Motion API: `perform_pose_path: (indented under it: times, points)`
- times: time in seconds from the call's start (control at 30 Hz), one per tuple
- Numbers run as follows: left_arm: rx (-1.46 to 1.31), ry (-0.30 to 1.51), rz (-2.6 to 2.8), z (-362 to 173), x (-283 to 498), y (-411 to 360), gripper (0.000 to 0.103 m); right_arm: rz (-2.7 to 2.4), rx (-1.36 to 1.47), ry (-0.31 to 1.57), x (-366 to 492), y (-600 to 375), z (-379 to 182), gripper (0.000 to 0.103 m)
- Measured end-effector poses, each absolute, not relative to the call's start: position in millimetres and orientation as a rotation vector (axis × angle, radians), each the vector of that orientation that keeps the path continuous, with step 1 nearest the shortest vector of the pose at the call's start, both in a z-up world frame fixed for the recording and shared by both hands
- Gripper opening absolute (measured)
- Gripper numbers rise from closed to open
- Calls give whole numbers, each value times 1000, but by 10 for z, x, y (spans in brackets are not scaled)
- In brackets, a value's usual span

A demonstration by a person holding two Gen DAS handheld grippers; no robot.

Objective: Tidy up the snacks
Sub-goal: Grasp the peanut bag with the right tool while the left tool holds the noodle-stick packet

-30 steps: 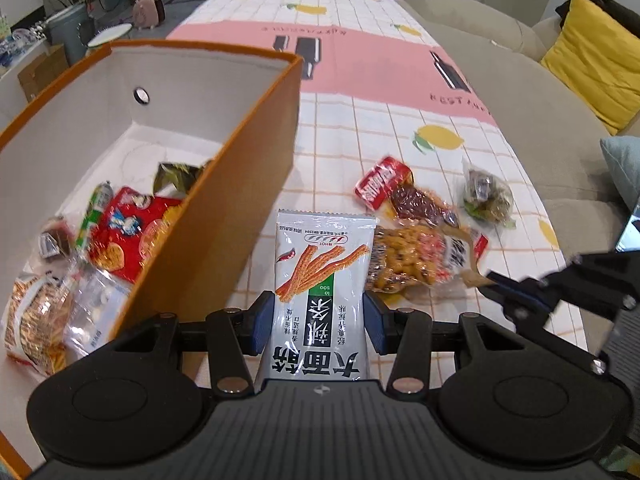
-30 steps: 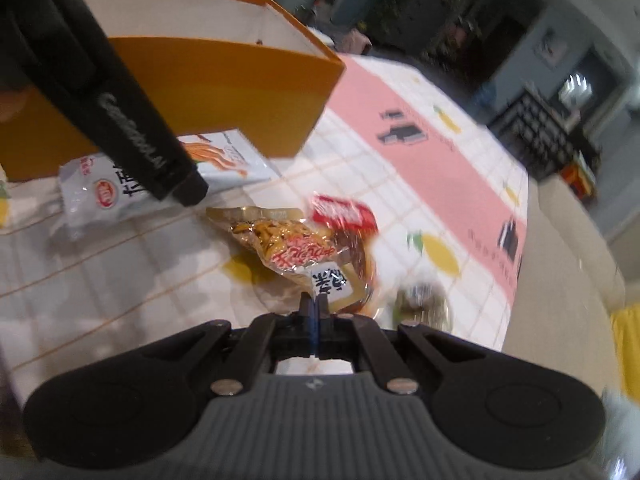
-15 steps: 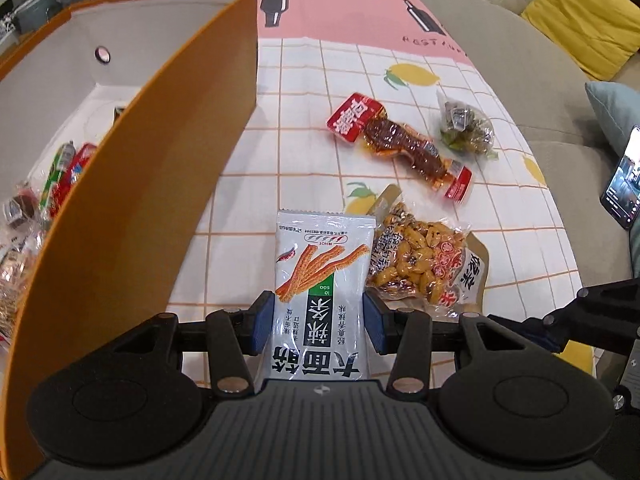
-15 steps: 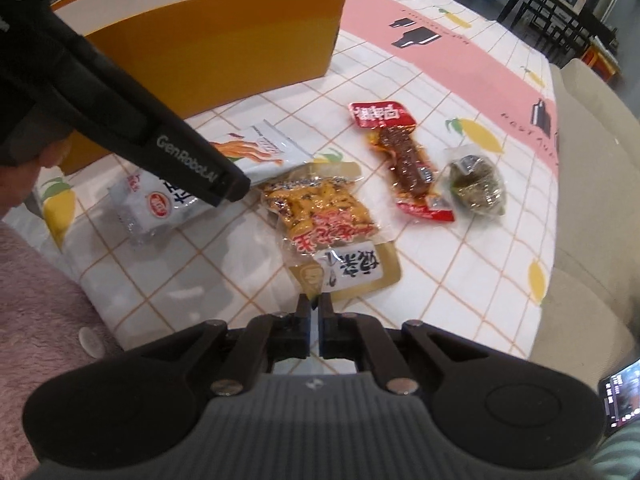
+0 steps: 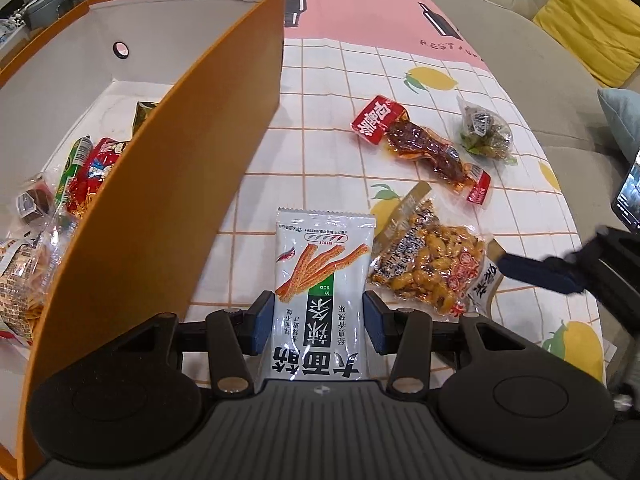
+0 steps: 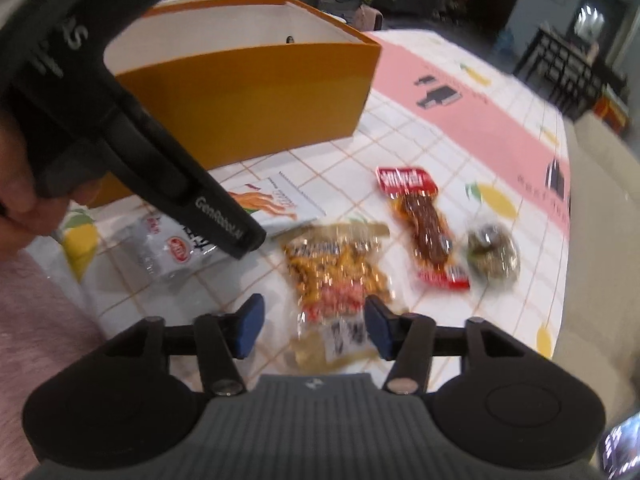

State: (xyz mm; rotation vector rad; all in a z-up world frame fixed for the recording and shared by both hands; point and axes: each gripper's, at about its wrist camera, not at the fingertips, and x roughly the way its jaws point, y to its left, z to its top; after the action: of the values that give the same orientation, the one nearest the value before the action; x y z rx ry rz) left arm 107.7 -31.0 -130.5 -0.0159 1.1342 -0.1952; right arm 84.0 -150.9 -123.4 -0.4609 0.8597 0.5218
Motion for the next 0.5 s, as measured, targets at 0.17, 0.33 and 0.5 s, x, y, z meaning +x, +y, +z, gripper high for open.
perform_pose_path:
  times: [0.17, 0.33, 0.5]
  points:
    - [-27, 1132, -188, -1303, 1087, -272, 53, 508, -523, 834, 990, -1361, -1399, 62]
    - [-37, 1127, -187, -1293, 1099, -252, 53, 499, -528, 828, 1079, -1378, -1464, 67]
    - [-43, 1129, -185, -1304, 1107, -241, 53, 479, -560, 812, 1103, -1381, -1508, 64]
